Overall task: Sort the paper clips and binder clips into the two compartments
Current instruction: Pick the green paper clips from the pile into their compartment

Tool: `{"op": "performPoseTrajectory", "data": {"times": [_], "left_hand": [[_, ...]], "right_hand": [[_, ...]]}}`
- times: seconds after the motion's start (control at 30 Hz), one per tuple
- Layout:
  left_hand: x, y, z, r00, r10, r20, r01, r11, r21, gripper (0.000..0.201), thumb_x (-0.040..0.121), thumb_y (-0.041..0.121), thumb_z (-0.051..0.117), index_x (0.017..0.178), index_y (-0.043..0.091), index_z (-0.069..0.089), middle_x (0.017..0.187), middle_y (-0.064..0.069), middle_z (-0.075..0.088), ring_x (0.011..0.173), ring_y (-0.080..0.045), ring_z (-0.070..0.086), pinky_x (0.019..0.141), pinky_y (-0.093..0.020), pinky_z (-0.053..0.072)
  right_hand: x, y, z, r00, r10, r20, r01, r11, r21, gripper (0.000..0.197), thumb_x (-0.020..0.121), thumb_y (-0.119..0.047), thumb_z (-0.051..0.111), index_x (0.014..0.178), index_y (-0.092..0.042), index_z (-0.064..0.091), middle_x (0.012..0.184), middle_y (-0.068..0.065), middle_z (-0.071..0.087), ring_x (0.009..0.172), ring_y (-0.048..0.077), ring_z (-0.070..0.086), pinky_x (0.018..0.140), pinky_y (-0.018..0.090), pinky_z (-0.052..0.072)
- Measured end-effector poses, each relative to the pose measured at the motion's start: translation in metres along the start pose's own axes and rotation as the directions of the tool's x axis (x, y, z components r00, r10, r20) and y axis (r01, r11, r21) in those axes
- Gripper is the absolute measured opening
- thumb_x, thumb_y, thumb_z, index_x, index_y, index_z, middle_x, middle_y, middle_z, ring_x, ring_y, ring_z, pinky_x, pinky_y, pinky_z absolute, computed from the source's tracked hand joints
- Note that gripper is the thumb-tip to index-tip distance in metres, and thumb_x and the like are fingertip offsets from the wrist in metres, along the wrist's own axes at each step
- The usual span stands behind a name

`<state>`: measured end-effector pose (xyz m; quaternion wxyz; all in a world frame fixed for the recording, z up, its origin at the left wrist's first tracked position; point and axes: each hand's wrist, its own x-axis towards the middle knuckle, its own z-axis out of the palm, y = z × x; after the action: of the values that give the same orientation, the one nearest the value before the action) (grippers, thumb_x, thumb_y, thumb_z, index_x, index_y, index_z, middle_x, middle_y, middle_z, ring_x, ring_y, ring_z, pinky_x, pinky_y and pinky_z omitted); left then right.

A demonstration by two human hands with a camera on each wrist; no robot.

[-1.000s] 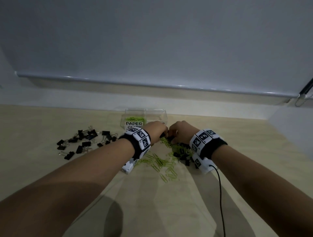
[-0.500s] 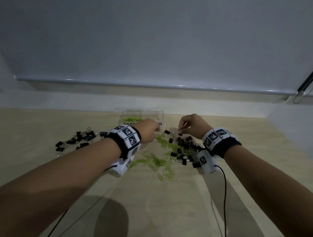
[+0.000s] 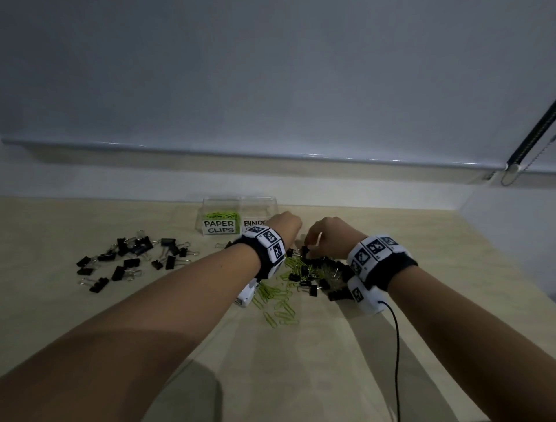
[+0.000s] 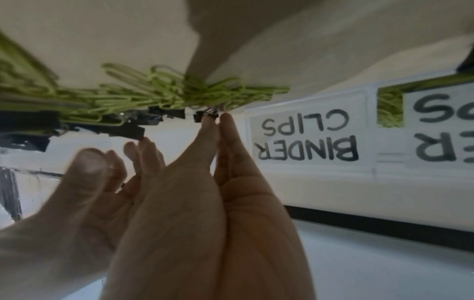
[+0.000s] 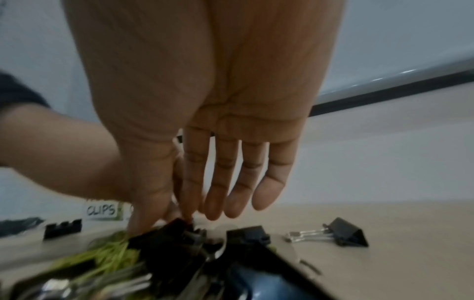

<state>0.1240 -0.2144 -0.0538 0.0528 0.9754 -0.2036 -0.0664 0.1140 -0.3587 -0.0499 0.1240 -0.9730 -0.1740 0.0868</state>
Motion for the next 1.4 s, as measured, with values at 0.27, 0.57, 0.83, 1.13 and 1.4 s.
{"op": "performPoseTrajectory", "data": {"times": [0.27,0.57,0.83,1.13,1.4], "left_hand": [[-0.001,-0.01,0.009,0.999,0.027,0.039,-0.021,0.988,-0.154,0.018,0.084,0.006,0.067,0.101,0.006,0.073,0.104,-0.012,0.071,0.095,-0.028,0.067,0.087,-0.036,0.054],[-0.017,-0.029,0.012,0.998,0.017,-0.068,-0.029,0.984,-0.178,0.02,0.089,0.005,0.06,0.108,0.008,0.068,0.113,-0.011,0.065,0.099,-0.027,0.063,0.08,-0.029,0.045],[-0.051,-0.053,0.013,1.0,0.004,-0.008,-0.006,0.972,-0.235,0.012,0.086,0.006,0.065,0.095,0.006,0.073,0.101,-0.007,0.071,0.095,-0.021,0.065,0.079,-0.023,0.045],[-0.09,-0.094,0.005,0.999,-0.001,0.053,0.017,0.951,-0.308,0.012,0.082,0.011,0.07,0.093,0.012,0.072,0.09,0.0,0.069,0.081,-0.01,0.061,0.075,-0.02,0.046],[-0.127,-0.094,0.006,0.969,-0.086,0.233,0.117,0.986,-0.122,0.074,0.069,0.041,0.082,0.13,0.014,0.05,0.121,-0.004,0.052,0.091,-0.013,0.046,0.077,-0.022,0.038]], "right_hand": [[0.0,0.0,0.009,0.999,0.053,-0.002,-0.052,0.998,0.022,0.029,0.074,-0.031,0.076,0.095,-0.011,0.07,0.09,0.004,0.067,0.081,0.019,0.06,0.071,0.03,0.05],[-0.013,0.02,-0.006,0.992,0.115,-0.054,-0.112,0.992,0.056,0.02,0.082,-0.022,0.067,0.099,-0.013,0.07,0.096,0.001,0.068,0.08,0.013,0.06,0.072,0.022,0.045],[0.004,-0.042,0.021,0.999,0.033,0.042,-0.027,0.991,-0.131,0.011,0.084,-0.007,0.056,0.08,-0.008,0.067,0.083,0.01,0.062,0.076,0.027,0.061,0.068,0.031,0.05],[0.004,-0.069,0.019,0.988,-0.085,0.131,0.088,0.996,-0.015,0.019,0.083,-0.002,0.06,0.094,-0.007,0.075,0.097,0.01,0.073,0.083,0.019,0.065,0.076,0.027,0.051],[0.024,-0.089,0.023,0.994,-0.081,0.067,0.087,0.992,-0.09,0.034,0.088,0.004,0.047,0.111,-0.005,0.069,0.114,0.014,0.067,0.102,0.028,0.063,0.088,0.036,0.053]]}}
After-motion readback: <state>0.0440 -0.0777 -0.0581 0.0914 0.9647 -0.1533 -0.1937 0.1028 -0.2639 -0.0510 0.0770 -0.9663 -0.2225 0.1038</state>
